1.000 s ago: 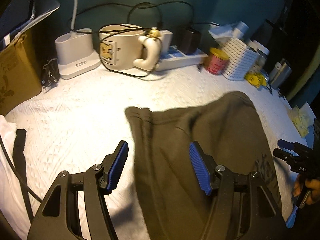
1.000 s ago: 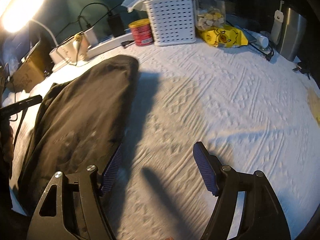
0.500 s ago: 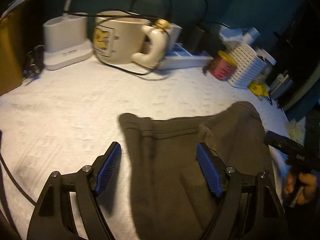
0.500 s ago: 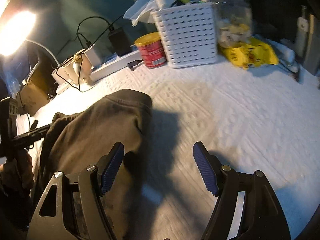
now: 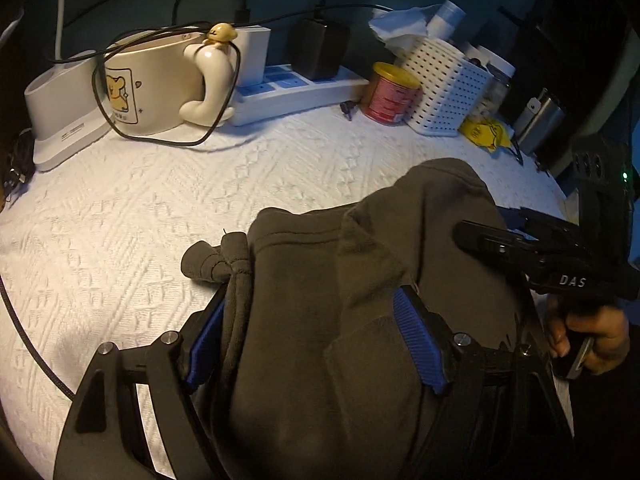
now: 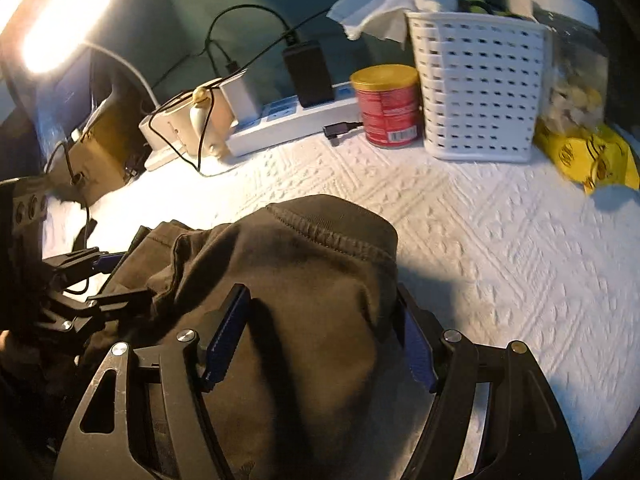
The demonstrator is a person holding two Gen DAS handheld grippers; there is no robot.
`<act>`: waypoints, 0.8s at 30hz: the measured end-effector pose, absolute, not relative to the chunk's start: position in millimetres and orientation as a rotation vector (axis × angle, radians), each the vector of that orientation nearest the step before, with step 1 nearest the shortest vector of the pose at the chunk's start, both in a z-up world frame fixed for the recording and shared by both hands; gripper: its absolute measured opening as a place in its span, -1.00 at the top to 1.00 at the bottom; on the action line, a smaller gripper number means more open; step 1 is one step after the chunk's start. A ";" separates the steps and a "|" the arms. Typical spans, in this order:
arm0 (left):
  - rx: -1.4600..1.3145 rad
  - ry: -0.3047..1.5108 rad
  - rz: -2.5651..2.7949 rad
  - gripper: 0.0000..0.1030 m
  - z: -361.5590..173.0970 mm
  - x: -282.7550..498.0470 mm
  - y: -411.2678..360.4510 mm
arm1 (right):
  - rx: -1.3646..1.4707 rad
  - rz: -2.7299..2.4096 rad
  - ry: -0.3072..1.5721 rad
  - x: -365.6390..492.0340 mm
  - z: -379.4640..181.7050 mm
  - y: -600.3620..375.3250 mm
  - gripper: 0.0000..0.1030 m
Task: Fold small clothes
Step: 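Grasp the folded shirt end with the left gripper while the right gripper grasps beside it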
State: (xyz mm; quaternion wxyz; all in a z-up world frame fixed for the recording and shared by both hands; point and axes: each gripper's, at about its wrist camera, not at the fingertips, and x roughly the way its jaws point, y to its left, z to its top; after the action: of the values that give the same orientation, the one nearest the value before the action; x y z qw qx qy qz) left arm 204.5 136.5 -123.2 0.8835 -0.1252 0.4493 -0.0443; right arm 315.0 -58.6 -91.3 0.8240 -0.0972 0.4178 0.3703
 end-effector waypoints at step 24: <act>-0.221 0.877 -0.122 0.59 -117.0 195.3 116.6 | -0.260 0.890 0.823 289.5 -76.6 -37.1 0.55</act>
State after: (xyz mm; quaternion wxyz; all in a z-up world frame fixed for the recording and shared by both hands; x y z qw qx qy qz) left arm 195.3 116.6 -117.0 0.8978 -0.1069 0.4233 -0.0587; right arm 289.5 -37.1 -76.6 0.8140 -0.1218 0.3856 0.4170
